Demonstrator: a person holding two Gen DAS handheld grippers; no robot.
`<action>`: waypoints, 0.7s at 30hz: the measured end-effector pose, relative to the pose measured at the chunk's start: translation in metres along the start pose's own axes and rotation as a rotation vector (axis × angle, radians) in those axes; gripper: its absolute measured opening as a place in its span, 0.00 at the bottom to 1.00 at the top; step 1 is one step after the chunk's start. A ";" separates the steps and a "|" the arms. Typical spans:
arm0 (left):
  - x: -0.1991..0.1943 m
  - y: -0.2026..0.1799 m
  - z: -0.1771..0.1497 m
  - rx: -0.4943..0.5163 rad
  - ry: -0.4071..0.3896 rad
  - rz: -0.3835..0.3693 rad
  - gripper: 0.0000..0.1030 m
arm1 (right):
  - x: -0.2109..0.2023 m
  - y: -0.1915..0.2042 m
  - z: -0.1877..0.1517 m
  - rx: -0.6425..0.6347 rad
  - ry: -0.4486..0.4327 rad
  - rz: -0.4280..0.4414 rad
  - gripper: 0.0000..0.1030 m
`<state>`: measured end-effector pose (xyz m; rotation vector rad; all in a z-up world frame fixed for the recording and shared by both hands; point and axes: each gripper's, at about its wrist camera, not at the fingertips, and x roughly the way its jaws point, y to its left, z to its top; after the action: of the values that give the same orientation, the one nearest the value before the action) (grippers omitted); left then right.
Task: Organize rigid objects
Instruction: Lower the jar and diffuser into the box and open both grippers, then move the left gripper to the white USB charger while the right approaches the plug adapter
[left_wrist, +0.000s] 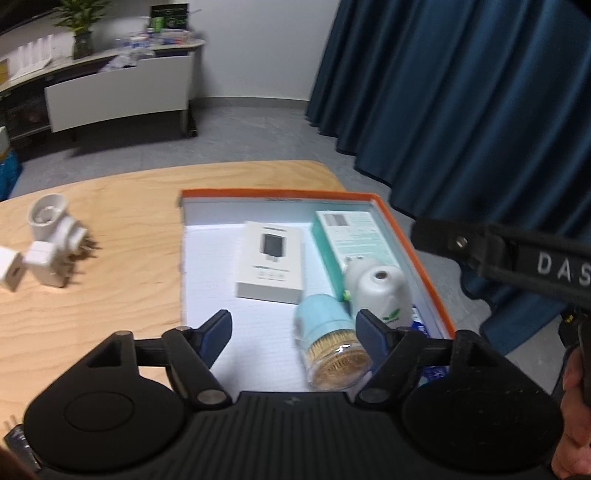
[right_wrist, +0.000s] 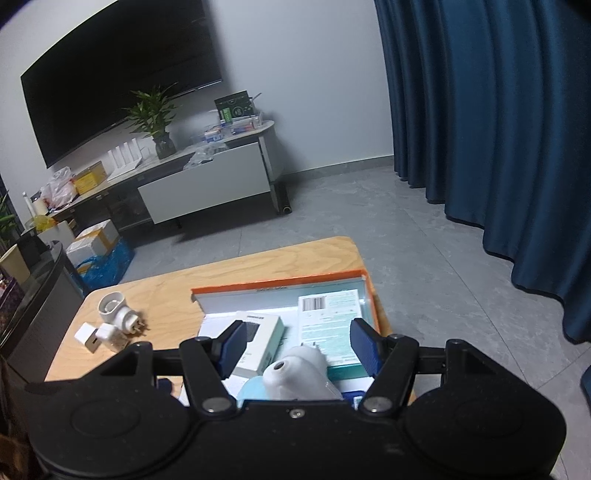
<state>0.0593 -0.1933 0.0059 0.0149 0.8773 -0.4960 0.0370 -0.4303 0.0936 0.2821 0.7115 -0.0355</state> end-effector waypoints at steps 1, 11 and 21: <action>-0.003 0.003 0.000 -0.003 -0.004 0.012 0.76 | -0.001 0.002 -0.001 -0.003 0.002 0.004 0.74; -0.028 0.040 -0.005 -0.072 -0.032 0.095 0.80 | -0.003 0.032 -0.010 -0.050 0.029 0.042 0.74; -0.047 0.072 -0.013 -0.125 -0.048 0.149 0.80 | 0.003 0.066 -0.018 -0.094 0.059 0.079 0.74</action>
<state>0.0551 -0.1072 0.0190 -0.0449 0.8521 -0.3004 0.0361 -0.3622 0.0945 0.2215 0.7583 0.0817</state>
